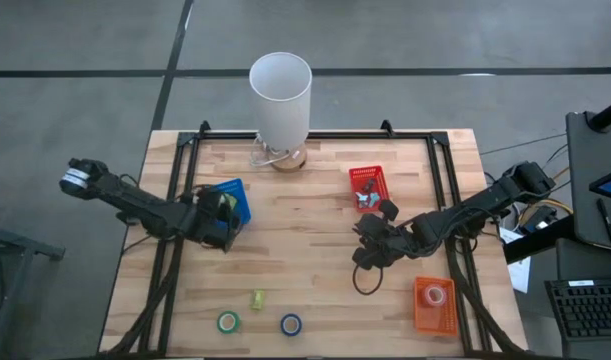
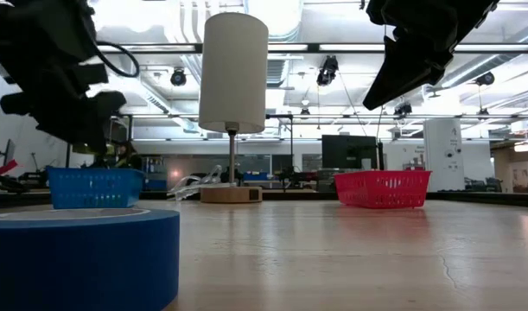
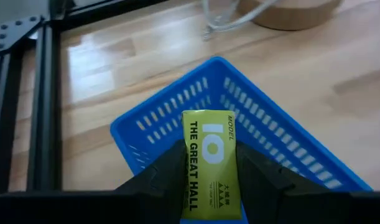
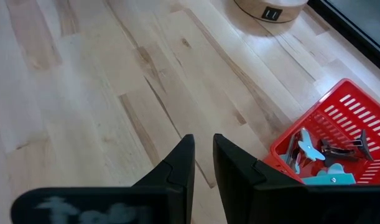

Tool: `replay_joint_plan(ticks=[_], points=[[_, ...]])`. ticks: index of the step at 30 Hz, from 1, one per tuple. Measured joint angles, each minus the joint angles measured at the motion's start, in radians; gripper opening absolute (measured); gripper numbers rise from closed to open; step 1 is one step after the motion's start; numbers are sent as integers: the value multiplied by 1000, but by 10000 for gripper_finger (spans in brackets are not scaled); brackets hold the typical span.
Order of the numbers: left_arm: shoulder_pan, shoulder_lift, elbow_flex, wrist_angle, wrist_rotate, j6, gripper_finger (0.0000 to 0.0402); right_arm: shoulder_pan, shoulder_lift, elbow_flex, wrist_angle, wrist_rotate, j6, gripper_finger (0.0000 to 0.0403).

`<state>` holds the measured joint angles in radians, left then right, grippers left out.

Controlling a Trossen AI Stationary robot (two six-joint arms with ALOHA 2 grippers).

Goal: Pick and place Stapler, Stapler remover, tape
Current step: Put the staple wire into the blue basket

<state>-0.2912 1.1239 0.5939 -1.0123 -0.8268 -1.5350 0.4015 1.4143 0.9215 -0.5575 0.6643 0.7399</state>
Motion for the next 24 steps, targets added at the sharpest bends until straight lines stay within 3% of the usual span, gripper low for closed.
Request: replay_joint_plan(ticks=[8, 13, 19, 24], points=[[173, -18, -48, 197, 64, 259, 128, 0, 0, -2, 5, 1, -7, 52], [269, -16, -79, 248, 120, 315, 125, 0, 0, -2, 8, 1, -10, 52], [328, -16, -155, 448, 231, 444, 130, 0, 0, -9, 11, 2, -11, 52], [350, -16, -201, 524, 241, 469, 129, 0, 0, -11, 13, 1, -11, 52]])
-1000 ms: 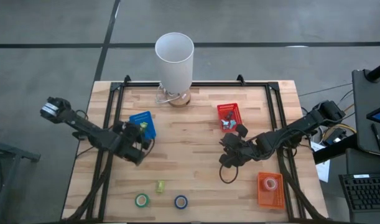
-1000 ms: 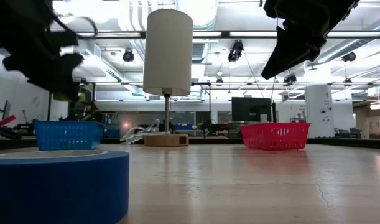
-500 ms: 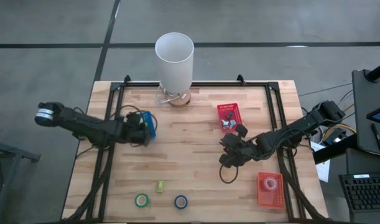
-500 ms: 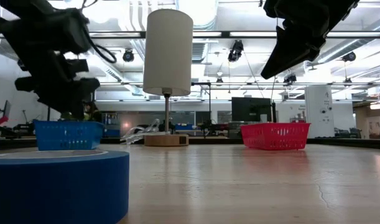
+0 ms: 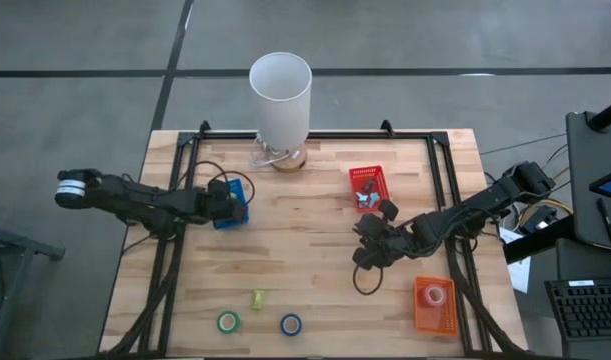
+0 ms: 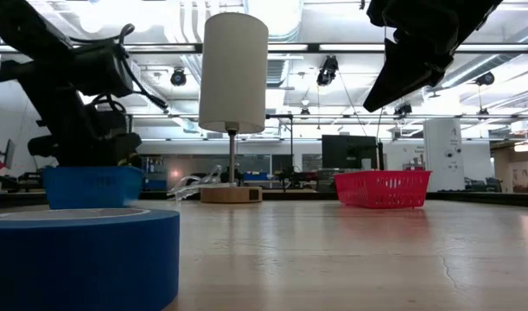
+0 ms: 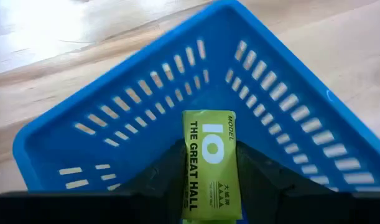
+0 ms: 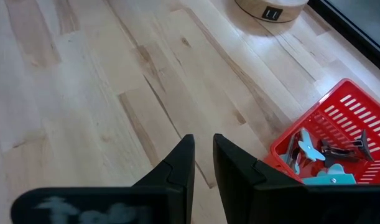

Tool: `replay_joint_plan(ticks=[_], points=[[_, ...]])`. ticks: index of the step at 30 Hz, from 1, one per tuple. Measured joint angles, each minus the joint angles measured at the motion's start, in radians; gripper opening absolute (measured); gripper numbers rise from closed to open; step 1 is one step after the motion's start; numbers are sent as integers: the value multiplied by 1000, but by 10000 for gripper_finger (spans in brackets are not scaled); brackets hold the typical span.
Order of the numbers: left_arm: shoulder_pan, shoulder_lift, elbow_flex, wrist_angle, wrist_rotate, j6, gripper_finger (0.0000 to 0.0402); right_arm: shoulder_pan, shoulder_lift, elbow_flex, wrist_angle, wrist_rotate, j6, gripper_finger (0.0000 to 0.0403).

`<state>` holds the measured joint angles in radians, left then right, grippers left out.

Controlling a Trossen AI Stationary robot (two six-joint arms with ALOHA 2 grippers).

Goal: Pick and place Stapler, Stapler remover, tape
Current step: Put the staple wire into the blue basket

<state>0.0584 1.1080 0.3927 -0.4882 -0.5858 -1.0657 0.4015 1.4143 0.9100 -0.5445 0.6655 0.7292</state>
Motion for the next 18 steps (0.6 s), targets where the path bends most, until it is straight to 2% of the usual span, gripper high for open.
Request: replay_joint_plan(ticks=[13, 18], points=[[11, 0, -5, 1, -2, 14, 134, 0, 0, 0, 3, 0, 0, 52], [11, 0, 21, -11, -6, 14, 150, 0, 0, 0, 5, -1, 0, 52]])
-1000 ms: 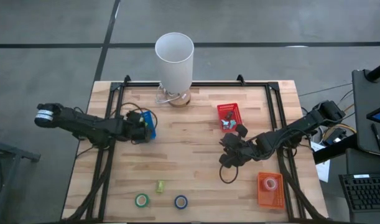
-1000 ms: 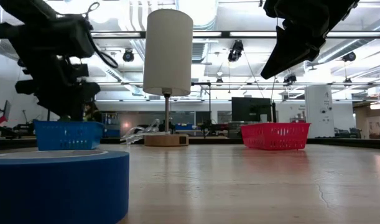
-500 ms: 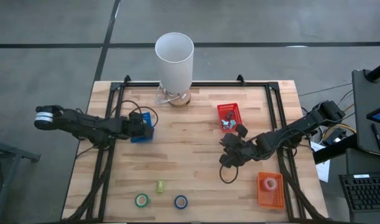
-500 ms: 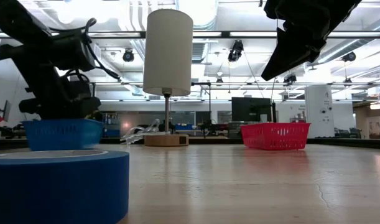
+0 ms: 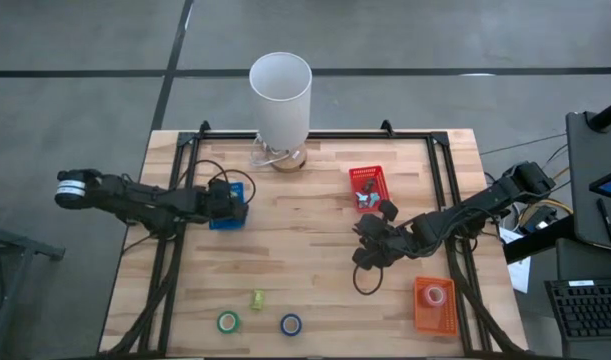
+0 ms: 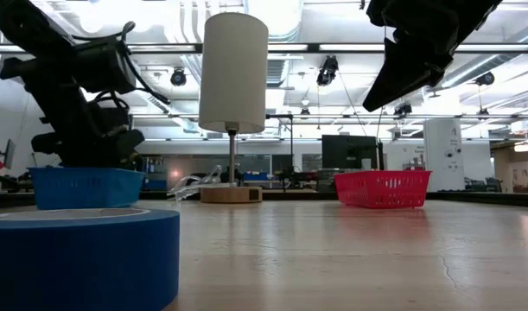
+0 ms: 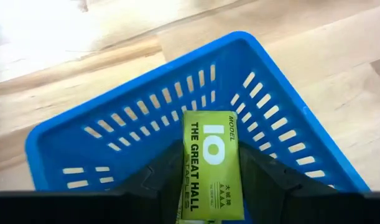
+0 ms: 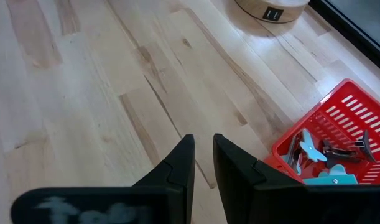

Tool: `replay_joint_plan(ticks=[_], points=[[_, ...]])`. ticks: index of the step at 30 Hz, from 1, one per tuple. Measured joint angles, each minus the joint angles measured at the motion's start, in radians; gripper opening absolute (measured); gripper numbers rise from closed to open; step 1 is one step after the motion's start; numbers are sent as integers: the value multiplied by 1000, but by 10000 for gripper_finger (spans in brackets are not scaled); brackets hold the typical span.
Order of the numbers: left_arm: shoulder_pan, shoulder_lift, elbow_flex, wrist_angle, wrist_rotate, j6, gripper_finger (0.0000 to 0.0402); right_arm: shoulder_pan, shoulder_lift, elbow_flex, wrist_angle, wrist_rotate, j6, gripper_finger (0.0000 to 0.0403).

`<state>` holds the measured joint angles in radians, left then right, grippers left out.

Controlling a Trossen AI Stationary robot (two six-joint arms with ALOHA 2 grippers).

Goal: Pick and place Stapler, Stapler remover, tape
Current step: Put the staple wire into the blue basket

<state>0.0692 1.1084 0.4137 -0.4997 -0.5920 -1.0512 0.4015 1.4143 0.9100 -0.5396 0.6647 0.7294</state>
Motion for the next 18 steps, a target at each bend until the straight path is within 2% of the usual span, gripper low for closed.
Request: replay_joint_plan(ticks=[7, 12, 18], points=[[0, 0, 38, -139, -1, -42, 173, 0, 0, -3, 0, 0, 0, 52], [-2, 0, 63, -149, 4, -28, 174, 0, 0, -5, -1, -1, 0, 52], [-33, -1, 129, -144, 125, -20, 175, 0, 0, -5, -1, -1, 1, 52]])
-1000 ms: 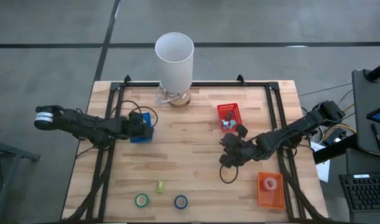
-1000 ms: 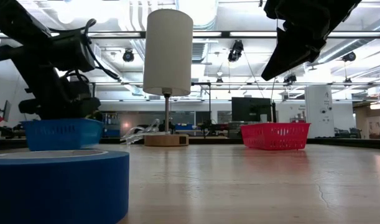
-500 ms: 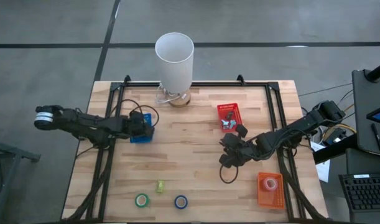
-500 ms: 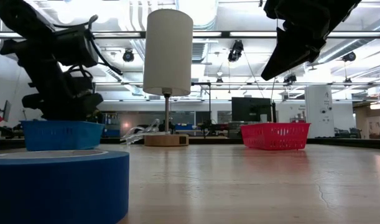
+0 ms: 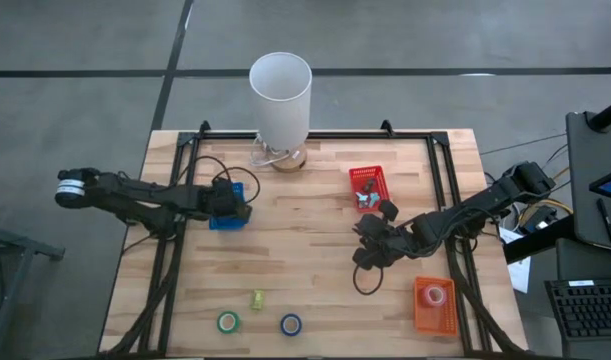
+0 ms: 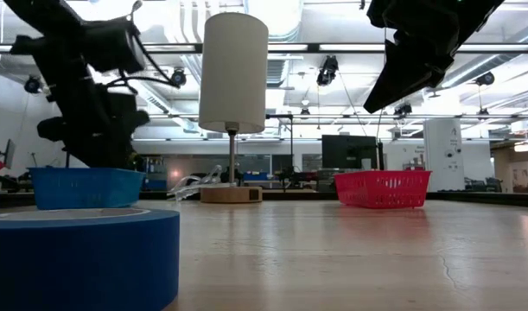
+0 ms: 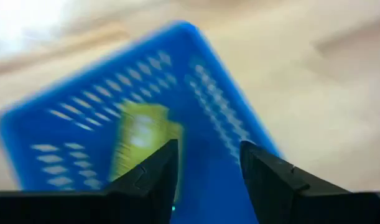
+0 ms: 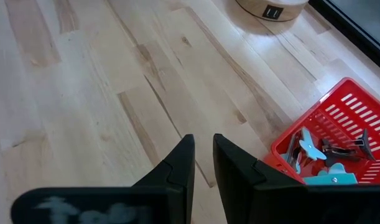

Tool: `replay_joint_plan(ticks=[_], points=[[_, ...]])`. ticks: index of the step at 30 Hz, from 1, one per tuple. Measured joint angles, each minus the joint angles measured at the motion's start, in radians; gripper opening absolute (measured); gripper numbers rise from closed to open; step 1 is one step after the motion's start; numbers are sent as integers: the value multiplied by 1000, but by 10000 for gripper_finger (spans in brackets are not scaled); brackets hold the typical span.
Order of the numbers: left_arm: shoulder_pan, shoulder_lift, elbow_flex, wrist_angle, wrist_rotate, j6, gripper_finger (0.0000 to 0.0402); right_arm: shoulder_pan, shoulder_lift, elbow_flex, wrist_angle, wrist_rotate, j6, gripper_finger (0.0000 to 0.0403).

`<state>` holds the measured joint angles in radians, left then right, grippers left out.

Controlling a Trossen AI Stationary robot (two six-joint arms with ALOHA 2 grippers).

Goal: Pick and place Stapler, Stapler remover, tape
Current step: Put the staple wire into the blue basket

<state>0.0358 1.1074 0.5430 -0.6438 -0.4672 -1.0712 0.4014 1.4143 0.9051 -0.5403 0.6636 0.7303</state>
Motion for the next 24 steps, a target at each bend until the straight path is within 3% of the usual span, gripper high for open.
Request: replay_joint_plan(ticks=[3, 9, 17, 24], points=[[-62, 0, 21, 6, 60, -22, 175, 0, 0, 0, 0, 0, 0, 52], [-276, 0, 39, 129, 66, -101, 175, 0, 0, 0, -1, -3, 0, 52], [-497, 1, 94, 173, -51, -204, 175, 0, 0, 0, 0, -8, 2, 52], [-675, 101, 96, 387, -77, -301, 175, 0, 0, 0, 2, -10, 3, 52]])
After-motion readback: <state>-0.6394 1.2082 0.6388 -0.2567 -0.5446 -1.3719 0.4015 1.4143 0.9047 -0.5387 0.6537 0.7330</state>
